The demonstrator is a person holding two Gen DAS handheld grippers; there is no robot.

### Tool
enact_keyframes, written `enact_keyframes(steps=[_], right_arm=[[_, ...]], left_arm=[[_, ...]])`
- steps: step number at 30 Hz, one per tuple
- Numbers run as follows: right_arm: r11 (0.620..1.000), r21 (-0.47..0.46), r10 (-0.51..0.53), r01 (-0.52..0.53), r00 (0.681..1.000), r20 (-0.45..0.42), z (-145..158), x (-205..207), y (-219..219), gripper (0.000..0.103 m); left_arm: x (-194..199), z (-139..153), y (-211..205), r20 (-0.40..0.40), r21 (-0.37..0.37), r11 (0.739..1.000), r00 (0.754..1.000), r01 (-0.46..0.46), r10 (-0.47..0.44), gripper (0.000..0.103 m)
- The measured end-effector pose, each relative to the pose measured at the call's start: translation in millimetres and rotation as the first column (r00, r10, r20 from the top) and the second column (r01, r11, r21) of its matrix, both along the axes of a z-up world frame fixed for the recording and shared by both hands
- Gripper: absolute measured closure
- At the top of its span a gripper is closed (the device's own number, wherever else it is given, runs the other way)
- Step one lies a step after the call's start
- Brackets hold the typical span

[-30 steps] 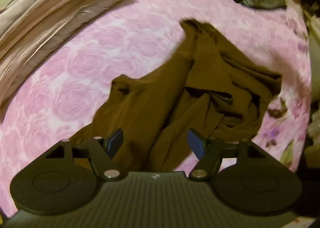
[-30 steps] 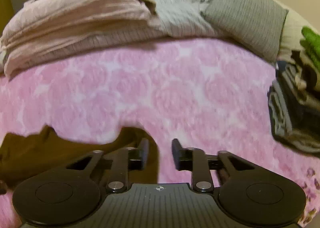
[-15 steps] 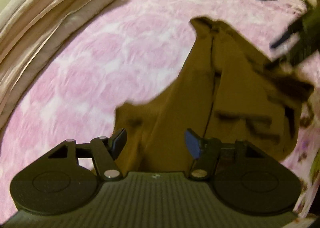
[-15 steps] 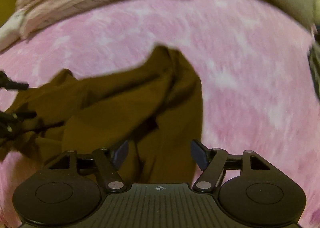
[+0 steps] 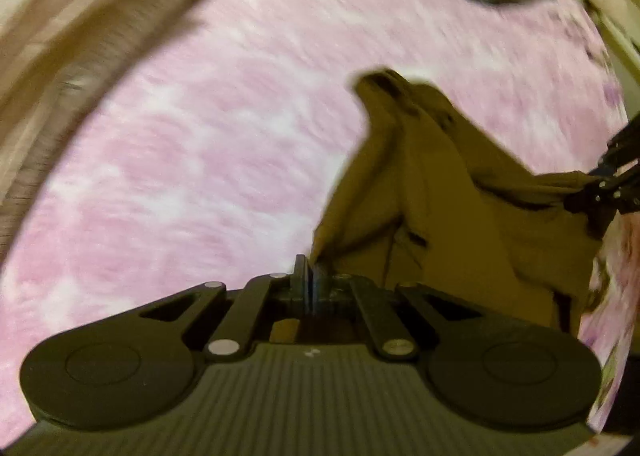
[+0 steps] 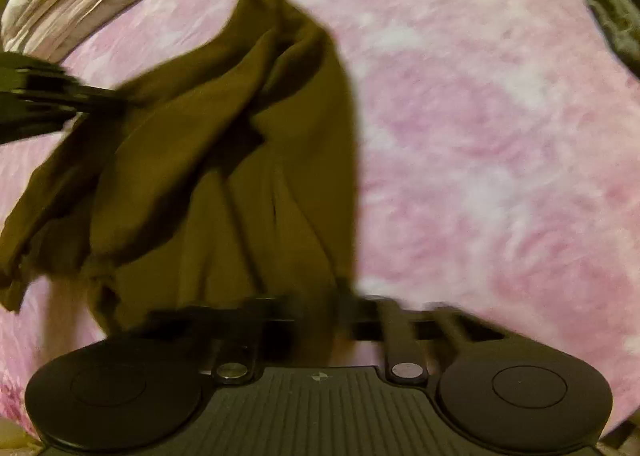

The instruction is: Fold large clothes

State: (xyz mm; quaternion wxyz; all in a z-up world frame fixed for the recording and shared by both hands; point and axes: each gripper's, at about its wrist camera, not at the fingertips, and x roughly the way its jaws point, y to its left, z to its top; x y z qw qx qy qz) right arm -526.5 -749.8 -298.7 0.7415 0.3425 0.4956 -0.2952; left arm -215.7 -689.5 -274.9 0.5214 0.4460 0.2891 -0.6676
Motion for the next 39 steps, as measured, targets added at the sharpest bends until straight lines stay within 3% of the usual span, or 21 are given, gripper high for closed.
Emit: enact_keyframes(steps=[4,10,15,18,23,29,35,39], right_arm=[[0.995,-0.095,-0.014,0.02,0.998,0.065,44.6,-2.3,-34.5,0.098],[0.968,-0.252,0.045,0.001,0.983,0.176,104.6,27.1,-69.8,0.099],[0.94,-0.337,0.061,0.044,0.954,0.292,165.2,44.7,-62.9,0.099],[0.926,-0.367,0.046,0.093,0.935,0.352,198.2,44.7,-54.0,0.099],[0.873,-0.467,0.055,0.142,0.922,0.384,253.6,51.6,-17.3,0.099],[0.808,-0.56,0.065,0.185,0.916,0.396,313.8,44.1,76.4,0.099],[0.716,-0.658,0.116,0.233,0.889,0.442,391.0,25.9,173.7,0.099],[0.646,-0.708,0.166,0.286,0.852,0.496,447.9,12.4,222.6,0.099]], left_arm=[[36.5,65.3,9.1,0.042,-0.102,0.985,0.989,-0.139,0.144,0.103],[79.7,132.6,36.7,0.1,-0.232,0.934,0.948,-0.273,0.302,0.103],[93.4,189.0,79.0,0.101,-0.348,0.875,0.915,-0.336,0.391,0.103],[97.8,217.3,108.4,0.083,-0.4,0.852,0.912,-0.339,0.402,0.103],[94.6,260.2,156.8,0.092,-0.494,0.826,0.928,-0.272,0.36,0.103],[90.1,302.7,247.0,0.075,-0.594,0.773,0.942,-0.222,0.328,0.103],[89.9,363.2,347.1,0.046,-0.7,0.686,0.946,-0.199,0.322,0.103],[85.2,414.8,393.2,0.037,-0.783,0.598,0.948,-0.168,0.316,0.103]])
